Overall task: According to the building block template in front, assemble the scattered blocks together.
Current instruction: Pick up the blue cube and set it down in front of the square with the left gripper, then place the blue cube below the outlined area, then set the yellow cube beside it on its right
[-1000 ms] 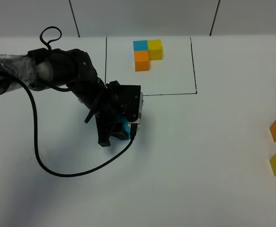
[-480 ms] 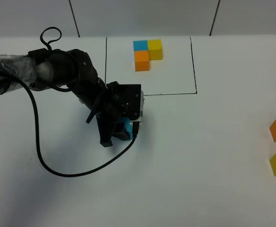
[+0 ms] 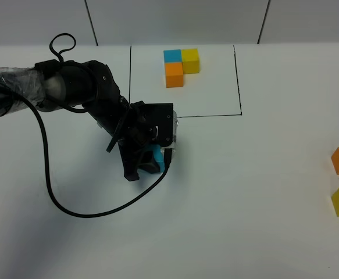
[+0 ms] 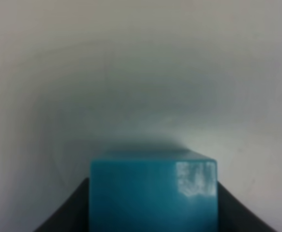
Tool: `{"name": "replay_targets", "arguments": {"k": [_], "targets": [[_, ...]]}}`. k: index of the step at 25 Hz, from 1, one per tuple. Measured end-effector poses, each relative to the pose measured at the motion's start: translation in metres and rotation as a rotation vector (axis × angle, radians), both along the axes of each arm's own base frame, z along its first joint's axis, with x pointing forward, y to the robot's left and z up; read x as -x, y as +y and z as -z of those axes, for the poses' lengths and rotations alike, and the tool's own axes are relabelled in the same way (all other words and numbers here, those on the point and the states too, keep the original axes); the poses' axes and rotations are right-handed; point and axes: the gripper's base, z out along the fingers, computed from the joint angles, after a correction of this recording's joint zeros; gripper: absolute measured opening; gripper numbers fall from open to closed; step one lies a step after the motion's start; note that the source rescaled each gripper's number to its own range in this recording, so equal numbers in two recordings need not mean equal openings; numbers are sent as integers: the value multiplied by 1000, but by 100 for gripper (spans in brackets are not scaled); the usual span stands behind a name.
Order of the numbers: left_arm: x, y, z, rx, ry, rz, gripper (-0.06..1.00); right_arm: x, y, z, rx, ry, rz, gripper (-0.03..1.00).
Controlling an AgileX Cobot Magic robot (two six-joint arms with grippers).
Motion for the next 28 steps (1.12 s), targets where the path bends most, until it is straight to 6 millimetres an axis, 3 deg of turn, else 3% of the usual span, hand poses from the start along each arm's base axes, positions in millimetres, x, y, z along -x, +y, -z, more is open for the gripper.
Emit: {"name": "replay_targets", "arguments": {"k": [9, 19, 28], "targets": [[0, 1, 1, -14, 28, -60, 87, 0, 0, 0, 0, 0, 0, 1], [0, 1, -5, -16, 15, -71, 91, 0, 0, 0, 0, 0, 0, 1], [5, 1, -51, 16, -64, -64, 90, 0, 0, 0, 0, 0, 0, 1]]}}
